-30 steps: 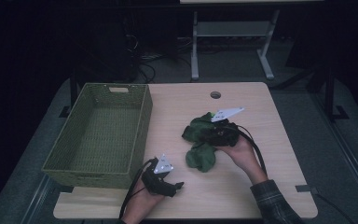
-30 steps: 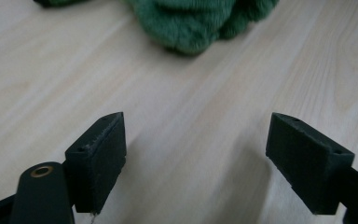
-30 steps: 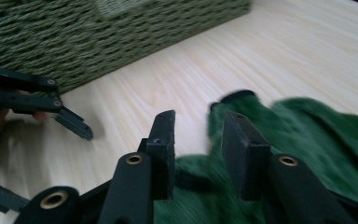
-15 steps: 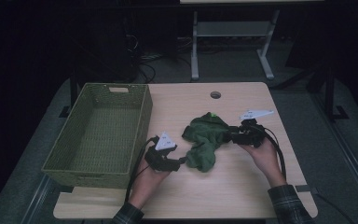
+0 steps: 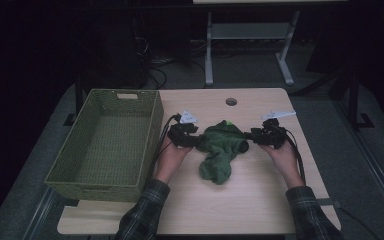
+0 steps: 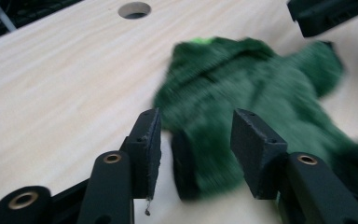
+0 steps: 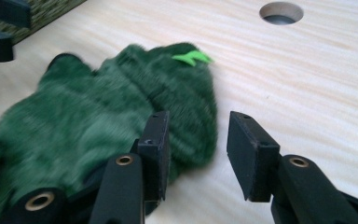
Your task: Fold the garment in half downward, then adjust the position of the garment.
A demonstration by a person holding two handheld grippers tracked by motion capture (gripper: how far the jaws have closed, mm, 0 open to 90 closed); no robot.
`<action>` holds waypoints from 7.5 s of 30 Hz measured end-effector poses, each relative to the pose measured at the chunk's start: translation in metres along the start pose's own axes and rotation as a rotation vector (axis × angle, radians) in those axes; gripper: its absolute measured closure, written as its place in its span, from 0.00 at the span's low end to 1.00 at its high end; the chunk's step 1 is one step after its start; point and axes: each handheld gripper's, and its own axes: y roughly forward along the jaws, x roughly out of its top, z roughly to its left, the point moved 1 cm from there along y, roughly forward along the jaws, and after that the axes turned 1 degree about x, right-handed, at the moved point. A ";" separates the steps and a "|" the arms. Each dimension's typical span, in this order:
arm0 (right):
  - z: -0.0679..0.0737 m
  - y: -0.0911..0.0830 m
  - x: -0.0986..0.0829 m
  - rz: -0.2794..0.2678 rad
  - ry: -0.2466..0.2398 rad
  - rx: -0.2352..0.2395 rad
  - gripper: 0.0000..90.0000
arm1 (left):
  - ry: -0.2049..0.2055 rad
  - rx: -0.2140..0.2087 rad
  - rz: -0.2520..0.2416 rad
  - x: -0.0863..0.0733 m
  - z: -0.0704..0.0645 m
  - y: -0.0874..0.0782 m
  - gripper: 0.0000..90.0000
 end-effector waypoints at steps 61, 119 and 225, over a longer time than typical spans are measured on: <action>-0.008 0.042 0.034 0.017 -0.017 -0.009 0.98 | -0.062 -0.010 0.009 0.005 0.031 0.030 0.98; 0.087 -0.059 -0.052 -0.061 -0.249 0.312 0.97 | 0.181 -0.159 -0.134 -0.058 -0.073 -0.077 0.98; 0.102 -0.056 -0.047 0.045 -0.321 0.305 1.00 | 0.123 -0.253 0.080 -0.069 -0.102 -0.086 1.00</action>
